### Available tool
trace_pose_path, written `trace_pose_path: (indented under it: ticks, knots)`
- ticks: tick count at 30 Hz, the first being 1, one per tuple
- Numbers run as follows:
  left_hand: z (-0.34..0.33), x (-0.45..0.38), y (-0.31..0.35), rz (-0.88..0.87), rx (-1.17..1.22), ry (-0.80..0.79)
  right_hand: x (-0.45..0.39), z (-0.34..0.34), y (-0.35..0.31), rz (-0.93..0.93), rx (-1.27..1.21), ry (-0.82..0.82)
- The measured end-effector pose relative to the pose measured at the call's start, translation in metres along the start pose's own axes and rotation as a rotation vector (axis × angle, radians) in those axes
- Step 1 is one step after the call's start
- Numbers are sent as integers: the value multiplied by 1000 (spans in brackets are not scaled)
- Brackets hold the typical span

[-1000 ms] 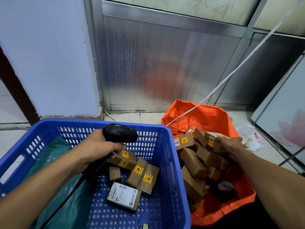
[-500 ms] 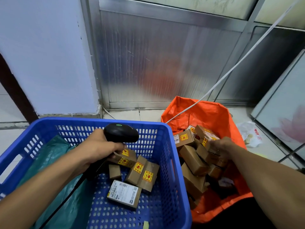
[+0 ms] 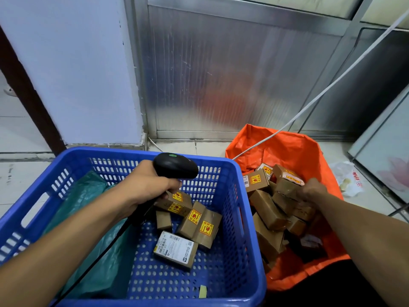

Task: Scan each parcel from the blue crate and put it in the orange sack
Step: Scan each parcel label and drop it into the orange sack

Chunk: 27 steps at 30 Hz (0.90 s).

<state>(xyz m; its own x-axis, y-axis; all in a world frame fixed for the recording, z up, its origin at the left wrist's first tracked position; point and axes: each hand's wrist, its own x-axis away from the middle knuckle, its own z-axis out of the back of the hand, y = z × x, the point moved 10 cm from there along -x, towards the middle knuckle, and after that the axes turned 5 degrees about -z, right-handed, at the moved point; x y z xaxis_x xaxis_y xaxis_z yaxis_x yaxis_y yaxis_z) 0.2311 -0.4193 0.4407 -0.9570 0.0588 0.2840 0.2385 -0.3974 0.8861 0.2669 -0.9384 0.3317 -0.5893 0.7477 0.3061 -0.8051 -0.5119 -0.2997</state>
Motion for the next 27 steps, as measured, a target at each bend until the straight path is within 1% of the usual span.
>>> trace_pose_path:
  ticks: [4, 6, 7, 11, 13, 16, 19, 21, 22, 24, 27]
  knots:
    - [0, 0, 3, -8, 22, -2, 8, 10, -6, -3, 15, 94]
    - [3, 0, 4, -11, 23, 8, 20, 22, -22, 53, -20, 144]
    - [4, 0, 4, -13, 23, 11, 28, 28, -34, 113, -43, 163]
    - [8, -1, 4, -27, 18, 34, 68, 34, -95, 465, -107, 191]
    - [11, -2, 3, -35, 12, 49, 95, 29, -125, 624, -75, 194]
    - [14, -4, 3, -36, 8, 69, 139, 11, -162, 796, 34, 178]
    - [16, -4, 2, -32, 15, 78, 190, -18, -192, 966, 126, 118]
    - [15, -5, 2, -34, 17, 77, 219, -54, -198, 1041, 199, 15]
    - [15, -5, 2, -36, 14, 79, 232, -75, -197, 1059, 240, -38]
    - [14, -6, 2, -41, 5, 86, 254, -121, -190, 1084, 374, -84]
    - [11, -8, 1, -47, -10, 85, 274, -196, -159, 1008, 577, -229]
